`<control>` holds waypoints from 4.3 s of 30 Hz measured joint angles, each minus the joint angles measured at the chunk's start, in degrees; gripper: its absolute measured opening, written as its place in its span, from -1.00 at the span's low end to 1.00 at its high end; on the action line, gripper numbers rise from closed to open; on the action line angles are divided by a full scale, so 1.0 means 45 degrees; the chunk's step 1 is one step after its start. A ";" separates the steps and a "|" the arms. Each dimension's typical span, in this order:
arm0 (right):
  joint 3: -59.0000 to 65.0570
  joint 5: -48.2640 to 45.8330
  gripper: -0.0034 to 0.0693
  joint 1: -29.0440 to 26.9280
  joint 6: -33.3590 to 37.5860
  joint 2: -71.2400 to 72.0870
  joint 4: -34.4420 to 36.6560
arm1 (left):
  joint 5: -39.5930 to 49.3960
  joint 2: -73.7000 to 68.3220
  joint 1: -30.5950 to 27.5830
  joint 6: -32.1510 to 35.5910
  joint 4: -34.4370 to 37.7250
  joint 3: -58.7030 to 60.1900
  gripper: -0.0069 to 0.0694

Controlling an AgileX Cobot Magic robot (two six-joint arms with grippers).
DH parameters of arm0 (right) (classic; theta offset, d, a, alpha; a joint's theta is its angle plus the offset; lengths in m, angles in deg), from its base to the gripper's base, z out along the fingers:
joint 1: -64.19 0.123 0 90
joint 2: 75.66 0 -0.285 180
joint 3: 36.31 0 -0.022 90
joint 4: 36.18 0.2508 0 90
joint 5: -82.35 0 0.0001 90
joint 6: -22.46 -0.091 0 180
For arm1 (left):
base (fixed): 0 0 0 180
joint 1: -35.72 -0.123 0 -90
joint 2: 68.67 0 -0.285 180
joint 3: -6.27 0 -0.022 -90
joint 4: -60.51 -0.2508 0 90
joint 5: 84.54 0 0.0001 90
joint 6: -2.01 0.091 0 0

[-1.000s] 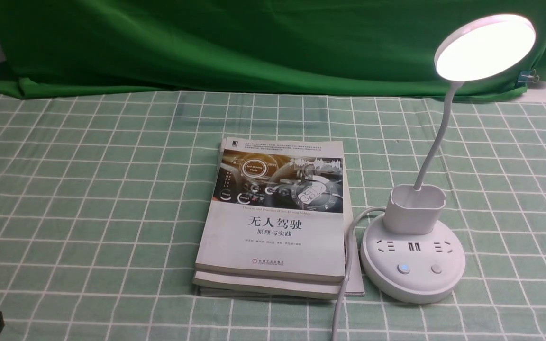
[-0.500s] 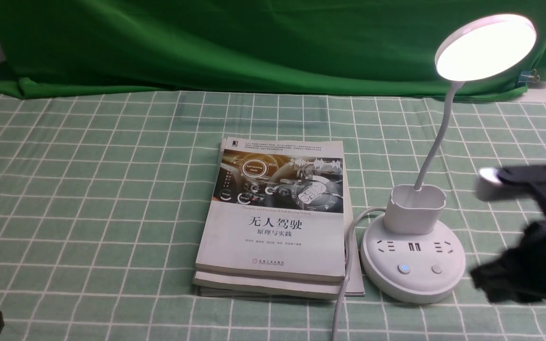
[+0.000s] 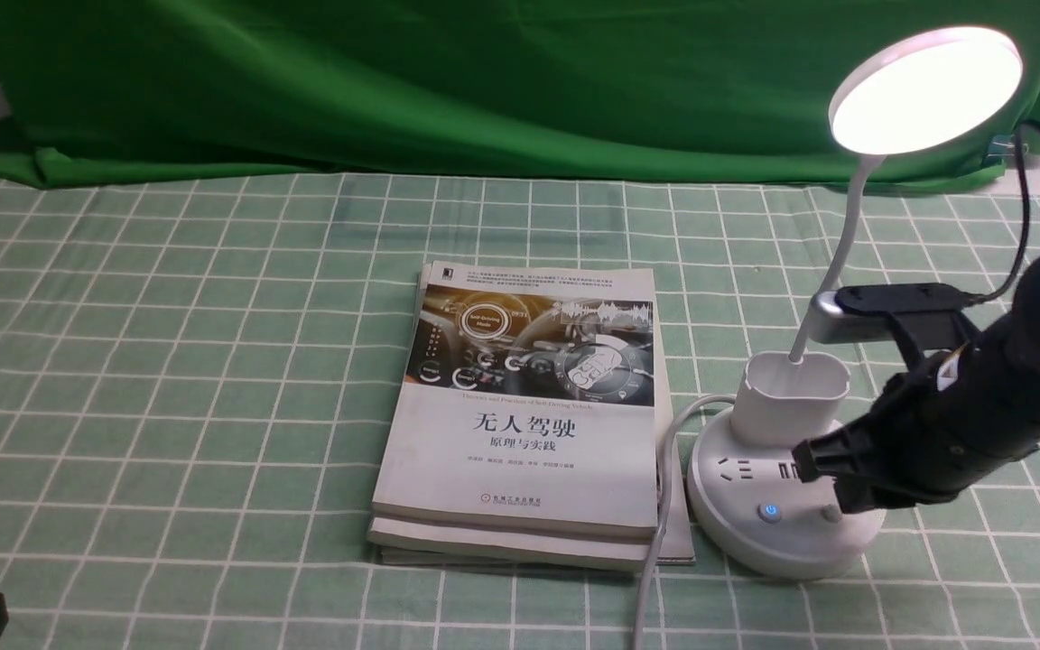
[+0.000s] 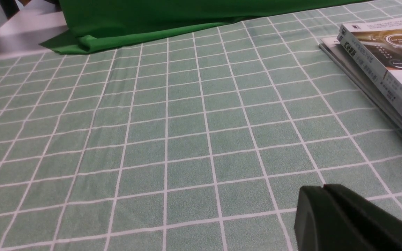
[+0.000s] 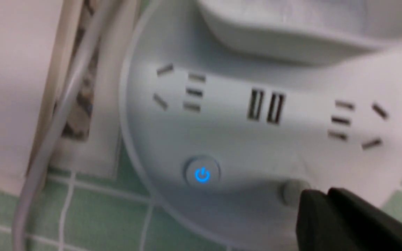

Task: Turn off the desk lamp on the blue coffee tablecloth by hand.

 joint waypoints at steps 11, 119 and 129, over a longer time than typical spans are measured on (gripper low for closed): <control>-0.0034 0.0136 -0.79 0.0000 0.0651 -0.0084 0.0833 | 0.0000 0.0000 0.0000 0.0000 0.0000 0.0000 -0.82; 1.1448 0.6726 -0.82 -0.2078 0.0919 1.9147 -0.1462 | 0.0000 0.0000 0.0000 0.0000 0.0013 0.0000 -0.82; 1.2055 0.6374 -0.82 -0.2096 0.1003 2.0554 -0.1462 | 0.0000 0.0000 0.0000 0.0000 0.0013 0.0000 -0.82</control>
